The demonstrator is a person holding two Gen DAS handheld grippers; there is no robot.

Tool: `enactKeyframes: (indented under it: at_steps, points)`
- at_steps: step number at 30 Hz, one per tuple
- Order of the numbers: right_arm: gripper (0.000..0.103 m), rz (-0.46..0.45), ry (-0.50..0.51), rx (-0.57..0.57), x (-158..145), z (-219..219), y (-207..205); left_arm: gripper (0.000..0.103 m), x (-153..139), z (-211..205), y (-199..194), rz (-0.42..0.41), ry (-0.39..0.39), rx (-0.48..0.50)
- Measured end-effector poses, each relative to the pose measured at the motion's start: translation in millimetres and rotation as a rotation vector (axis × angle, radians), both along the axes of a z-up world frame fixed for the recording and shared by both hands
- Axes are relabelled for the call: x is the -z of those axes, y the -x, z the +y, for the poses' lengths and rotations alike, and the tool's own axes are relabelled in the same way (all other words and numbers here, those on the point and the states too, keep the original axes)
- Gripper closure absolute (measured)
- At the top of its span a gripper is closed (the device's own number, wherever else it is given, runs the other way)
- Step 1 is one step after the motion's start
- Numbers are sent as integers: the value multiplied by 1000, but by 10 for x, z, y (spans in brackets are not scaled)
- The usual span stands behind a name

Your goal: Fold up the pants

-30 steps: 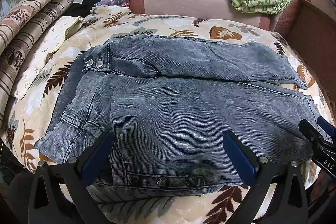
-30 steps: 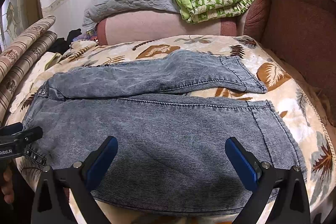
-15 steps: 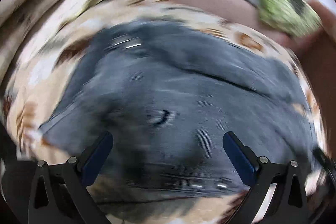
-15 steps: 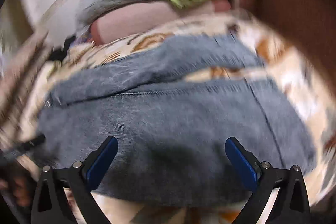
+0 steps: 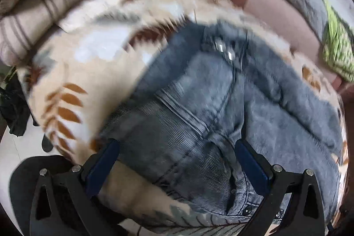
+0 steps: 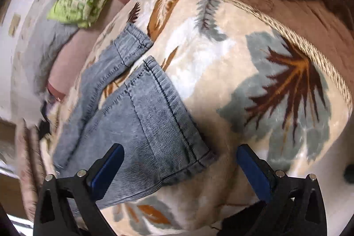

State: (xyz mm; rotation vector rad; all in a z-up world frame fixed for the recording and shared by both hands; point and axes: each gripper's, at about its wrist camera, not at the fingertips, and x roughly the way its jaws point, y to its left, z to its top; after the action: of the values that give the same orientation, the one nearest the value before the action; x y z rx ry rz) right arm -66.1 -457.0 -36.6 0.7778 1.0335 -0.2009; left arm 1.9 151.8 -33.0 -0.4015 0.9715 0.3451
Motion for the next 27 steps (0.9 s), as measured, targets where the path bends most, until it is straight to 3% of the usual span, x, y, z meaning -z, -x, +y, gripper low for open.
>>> enactKeyframes:
  at_steps: [2,4,6,8,10,12,13,14,15,16,17,21,23,24,26,27]
  points:
    - [0,0,24,-33,-22,40,-64,0,-10,99,39,-9,22,-24]
    - [3,9,39,-40,-40,75,-94,0,104,178,15,43,61,-38]
    - [18,7,68,-44,4,73,-84,0,175,163,-59,85,21,-19]
    - [31,21,105,-54,-18,85,-135,3,279,208,-119,122,68,-10]
    - [43,38,141,-69,-22,87,-144,8,298,232,-166,128,39,-17]
    - [72,51,171,-92,-27,84,-171,30,216,234,-179,113,24,-8]
    - [79,64,202,-104,-35,85,-182,53,159,228,-180,99,27,8]
    - [81,68,218,-113,-43,84,-179,63,118,216,-172,94,33,22]
    - [84,70,231,-129,-50,94,-186,67,84,207,-166,89,28,26]
    - [85,74,250,-143,-58,118,-201,77,17,190,-139,66,15,34]
    - [88,74,296,-170,-99,168,-206,79,-37,146,-92,45,1,43]
    - [89,20,467,-207,-441,349,-140,79,-427,-121,315,-101,-160,57]
    - [88,19,539,-213,-523,411,-118,73,-346,-111,295,-65,-173,71]
    - [86,48,555,-230,-461,419,-138,70,-184,-68,267,-4,-151,64]
    - [83,194,512,-295,-78,381,-228,54,97,58,178,130,-126,63]
    - [80,200,478,-286,-27,334,-225,49,134,116,197,149,-113,57]
